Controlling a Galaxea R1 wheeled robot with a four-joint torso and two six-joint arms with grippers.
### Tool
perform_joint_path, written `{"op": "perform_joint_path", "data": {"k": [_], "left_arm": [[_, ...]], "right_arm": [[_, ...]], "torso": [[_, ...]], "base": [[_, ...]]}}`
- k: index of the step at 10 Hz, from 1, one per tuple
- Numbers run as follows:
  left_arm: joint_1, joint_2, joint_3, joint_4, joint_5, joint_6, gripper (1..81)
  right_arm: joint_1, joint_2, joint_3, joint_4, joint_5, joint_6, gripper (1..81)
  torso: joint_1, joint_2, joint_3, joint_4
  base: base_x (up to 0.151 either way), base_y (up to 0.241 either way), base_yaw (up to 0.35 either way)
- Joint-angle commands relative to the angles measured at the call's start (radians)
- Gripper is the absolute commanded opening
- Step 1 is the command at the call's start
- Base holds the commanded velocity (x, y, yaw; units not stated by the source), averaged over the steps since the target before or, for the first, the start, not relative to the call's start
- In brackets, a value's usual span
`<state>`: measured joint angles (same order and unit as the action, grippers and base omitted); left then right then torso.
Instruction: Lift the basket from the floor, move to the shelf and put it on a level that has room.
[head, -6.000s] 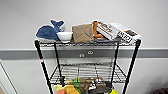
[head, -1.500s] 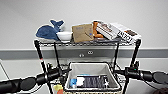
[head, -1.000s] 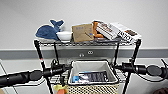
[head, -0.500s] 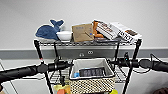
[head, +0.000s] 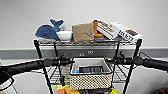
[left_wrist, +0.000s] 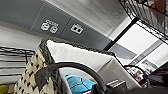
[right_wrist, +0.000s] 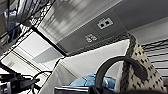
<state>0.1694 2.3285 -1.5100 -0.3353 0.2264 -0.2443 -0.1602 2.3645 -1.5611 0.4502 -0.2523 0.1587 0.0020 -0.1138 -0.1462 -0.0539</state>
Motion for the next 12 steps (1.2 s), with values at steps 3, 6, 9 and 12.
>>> {"op": "perform_joint_path", "data": {"k": [3, 6, 9, 12], "left_arm": [[-0.247, 0.129, -0.159, 0.010, 0.047, -0.001, 1.0], [-0.247, 0.183, -0.257, 0.007, 0.054, -0.001, 1.0], [-0.247, 0.230, -0.352, 0.009, 0.080, -0.001, 1.0], [-0.247, 0.256, -0.410, 0.015, 0.080, -0.001, 1.0]], "right_arm": [[0.202, 0.101, -0.160, -0.016, -0.008, -0.001, 1.0], [0.205, 0.132, -0.238, -0.039, -0.016, -0.001, 1.0], [0.242, 0.182, -0.327, -0.044, -0.059, -0.001, 1.0], [0.245, 0.221, -0.396, -0.045, -0.061, -0.002, 1.0]], "torso": [[0.000, 0.000, 0.000, 0.000], [0.000, 0.001, -0.001, 0.000], [0.001, 0.001, -0.002, 0.000], [0.001, 0.001, -0.002, 0.000]], "base": [[0.000, 0.000, 0.000], [0.000, 0.000, 0.000], [0.000, 0.000, 0.000], [0.000, 0.000, 0.000]]}}
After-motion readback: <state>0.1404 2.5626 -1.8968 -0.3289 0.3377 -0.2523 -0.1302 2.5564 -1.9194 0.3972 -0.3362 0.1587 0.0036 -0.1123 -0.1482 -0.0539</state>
